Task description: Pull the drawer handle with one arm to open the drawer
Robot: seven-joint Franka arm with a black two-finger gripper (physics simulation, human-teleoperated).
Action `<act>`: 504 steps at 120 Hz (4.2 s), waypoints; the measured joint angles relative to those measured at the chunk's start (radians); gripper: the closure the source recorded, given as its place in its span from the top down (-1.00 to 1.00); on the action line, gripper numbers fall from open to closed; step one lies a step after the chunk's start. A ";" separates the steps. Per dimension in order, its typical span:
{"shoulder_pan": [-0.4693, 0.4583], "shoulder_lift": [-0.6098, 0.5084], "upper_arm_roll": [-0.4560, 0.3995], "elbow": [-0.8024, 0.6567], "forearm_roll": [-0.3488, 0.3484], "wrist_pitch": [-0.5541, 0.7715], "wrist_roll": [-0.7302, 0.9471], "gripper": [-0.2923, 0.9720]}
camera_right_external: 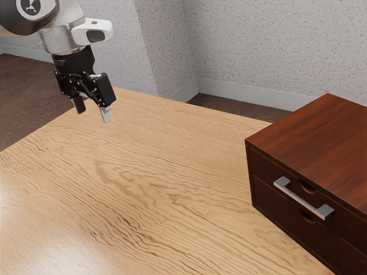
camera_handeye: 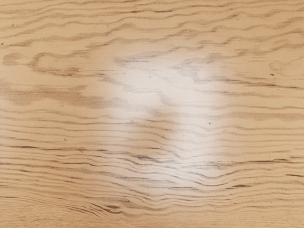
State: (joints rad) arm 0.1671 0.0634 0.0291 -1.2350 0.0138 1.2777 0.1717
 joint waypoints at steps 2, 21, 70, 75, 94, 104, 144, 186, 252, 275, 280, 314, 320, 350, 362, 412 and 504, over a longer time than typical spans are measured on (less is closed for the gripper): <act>0.000 0.000 0.000 0.000 0.000 0.000 0.000 0.54; 0.005 -0.003 0.000 0.070 -0.009 -0.008 0.005 0.54; 0.033 -0.033 -0.002 0.221 -0.042 -0.015 0.024 0.54; 0.040 -0.017 -0.003 0.217 -0.055 -0.014 0.025 0.54; 0.081 0.038 -0.001 0.074 -0.147 0.017 0.020 0.54; 0.103 -0.061 -0.018 -0.140 -0.149 0.107 -0.012 0.54; -0.120 -0.502 -0.156 -0.762 -0.139 0.235 -0.153 0.54; -0.356 -0.614 -0.183 -0.864 -0.041 0.345 0.300 0.54; -0.538 -0.445 -0.198 -0.823 -0.026 0.658 1.118 0.54; -0.538 -0.423 -0.221 -0.833 -0.057 0.843 1.226 0.54; -0.538 -0.423 -0.223 -0.843 -0.065 0.877 1.238 0.54; -0.532 -0.396 -0.218 -0.864 -0.112 0.984 1.276 0.54; -0.527 -0.373 -0.217 -0.865 -0.115 1.003 1.280 0.54; -0.519 -0.340 -0.216 -0.866 -0.060 1.072 1.295 0.54; -0.505 -0.340 -0.216 -0.876 -0.048 1.082 1.298 0.54; -0.485 -0.265 -0.218 -0.851 -0.043 1.132 1.304 0.54; -0.438 -0.093 -0.199 -0.742 -0.042 1.211 1.308 0.54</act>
State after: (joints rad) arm -0.2712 -0.0291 -0.1696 -1.9766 -0.0284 2.4886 1.4801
